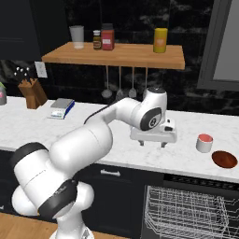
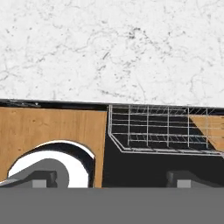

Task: Pick up the cup and bowl from the counter, place them in the dishwasher, and close the dishwasher door.

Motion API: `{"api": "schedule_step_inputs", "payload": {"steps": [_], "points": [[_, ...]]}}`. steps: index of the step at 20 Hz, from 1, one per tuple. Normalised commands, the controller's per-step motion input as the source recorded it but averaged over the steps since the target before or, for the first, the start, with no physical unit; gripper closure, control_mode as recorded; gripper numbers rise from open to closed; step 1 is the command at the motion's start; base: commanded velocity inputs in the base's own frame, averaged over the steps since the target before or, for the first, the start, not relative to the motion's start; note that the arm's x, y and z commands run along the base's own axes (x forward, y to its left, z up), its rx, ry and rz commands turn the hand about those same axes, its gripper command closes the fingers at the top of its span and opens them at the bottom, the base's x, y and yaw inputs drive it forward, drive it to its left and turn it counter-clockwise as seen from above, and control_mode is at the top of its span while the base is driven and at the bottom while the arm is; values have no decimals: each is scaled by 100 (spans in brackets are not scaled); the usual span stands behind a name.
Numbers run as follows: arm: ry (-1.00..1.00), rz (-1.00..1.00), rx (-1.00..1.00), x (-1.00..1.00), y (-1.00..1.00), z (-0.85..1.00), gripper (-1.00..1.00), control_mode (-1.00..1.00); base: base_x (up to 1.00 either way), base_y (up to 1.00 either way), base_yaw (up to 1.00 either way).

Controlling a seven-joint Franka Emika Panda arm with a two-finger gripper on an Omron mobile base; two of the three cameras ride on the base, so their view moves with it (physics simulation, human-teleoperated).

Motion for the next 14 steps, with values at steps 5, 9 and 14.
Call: {"api": "schedule_step_inputs", "payload": {"steps": [5, 9, 14], "points": [[0, 0, 4, 32, -49, 0, -100, -100, 0, 0, 0], [0, 0, 2, 41, -36, -6, -100, -100, 0, 0, 0], [-5, 2, 1, 37, -45, -30, -100, -100, 0, 0, 0]]}}
